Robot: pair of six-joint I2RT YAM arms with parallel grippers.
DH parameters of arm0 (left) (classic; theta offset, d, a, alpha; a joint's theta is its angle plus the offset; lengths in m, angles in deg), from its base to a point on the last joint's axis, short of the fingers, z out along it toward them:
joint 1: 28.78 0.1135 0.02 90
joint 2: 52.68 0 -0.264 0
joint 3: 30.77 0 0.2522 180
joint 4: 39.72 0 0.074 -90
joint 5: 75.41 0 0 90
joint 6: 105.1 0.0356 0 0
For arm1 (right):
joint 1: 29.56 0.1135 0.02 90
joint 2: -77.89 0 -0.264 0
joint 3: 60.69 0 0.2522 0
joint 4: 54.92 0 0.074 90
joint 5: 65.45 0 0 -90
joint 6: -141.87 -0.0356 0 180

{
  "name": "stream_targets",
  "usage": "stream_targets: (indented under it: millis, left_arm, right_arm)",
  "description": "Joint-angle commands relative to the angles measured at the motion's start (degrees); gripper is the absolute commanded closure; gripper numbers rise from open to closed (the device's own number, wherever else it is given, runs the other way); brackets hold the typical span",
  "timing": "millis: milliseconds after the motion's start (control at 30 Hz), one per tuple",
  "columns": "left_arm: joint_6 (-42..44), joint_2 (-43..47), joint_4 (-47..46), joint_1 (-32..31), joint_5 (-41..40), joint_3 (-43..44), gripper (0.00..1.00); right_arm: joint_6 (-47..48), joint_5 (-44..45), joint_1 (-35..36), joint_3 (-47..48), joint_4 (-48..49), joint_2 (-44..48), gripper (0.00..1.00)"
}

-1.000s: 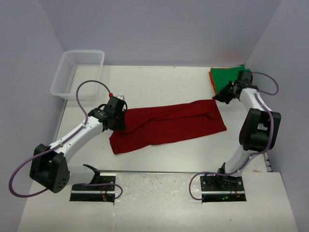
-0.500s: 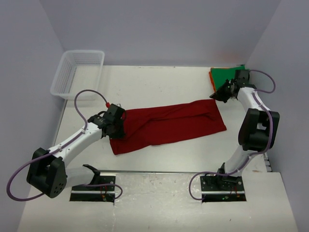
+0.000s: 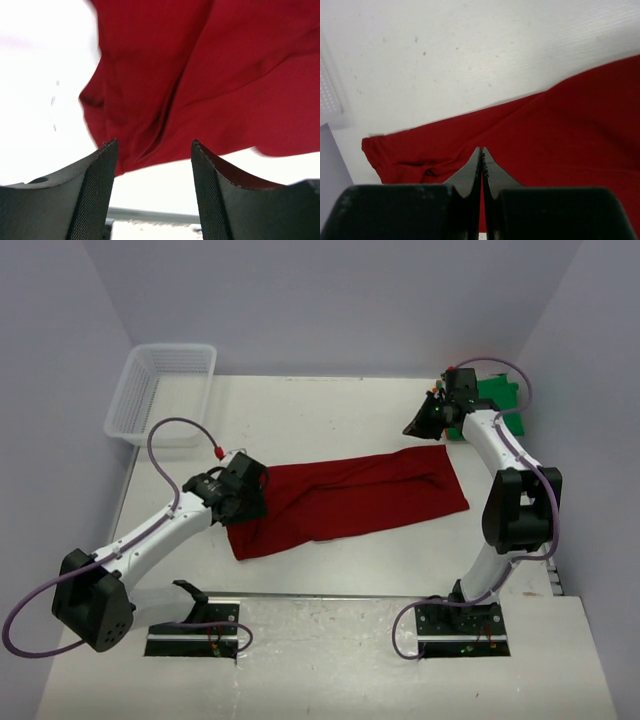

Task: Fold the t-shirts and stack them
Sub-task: Fold the other side of the tshirt into a rectangle

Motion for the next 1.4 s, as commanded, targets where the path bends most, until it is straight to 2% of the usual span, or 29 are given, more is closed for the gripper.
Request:
stream_targets:
  millis: [0, 133, 200, 333, 567, 900, 1167, 1333, 1367]
  left_arm:
    - [0.38, -2.16, -2.02, -0.23, -4.8, 7.88, 0.39]
    - [8.62, -9.37, -10.8, -0.14, 2.83, 12.28, 0.39]
    - [10.48, -14.9, -13.44, 0.3, 3.9, 16.06, 0.41]
    - [13.91, -22.74, -15.99, 4.94, 11.36, 20.28, 0.44]
    - [16.73, -29.06, -15.92, 9.88, 13.05, 23.8, 0.45]
    - [17.87, -33.03, -17.5, 10.41, 19.29, 21.96, 0.47]
    - [17.26, -30.48, -18.46, 10.32, 20.52, 17.74, 0.5]
    - [17.26, -29.17, -18.55, 10.32, 20.87, 17.12, 0.63]
    - [17.34, -28.9, -18.64, 10.32, 20.79, 17.12, 0.72]
  right_arm:
    - [2.36, 1.68, 2.26, 3.48, -1.47, -0.46, 0.99]
    - [2.62, 1.85, 3.75, 4.44, -1.91, -1.52, 1.0]
    - [3.15, 2.03, 4.46, 4.36, -2.09, -1.34, 1.0]
    - [4.2, 2.55, 4.72, 3.05, -2.09, 0.15, 1.0]
    - [4.56, 2.91, 4.64, 1.72, -1.21, 1.91, 1.0]
    - [4.38, 2.55, 4.72, 1.9, -0.77, 0.5, 1.0]
    - [4.12, 1.76, 4.72, 1.37, -0.16, -0.38, 1.0]
    - [4.03, 1.33, 4.72, 0.76, 0.37, -0.47, 1.0]
    - [3.94, 1.24, 4.81, 0.76, 0.37, -0.38, 1.0]
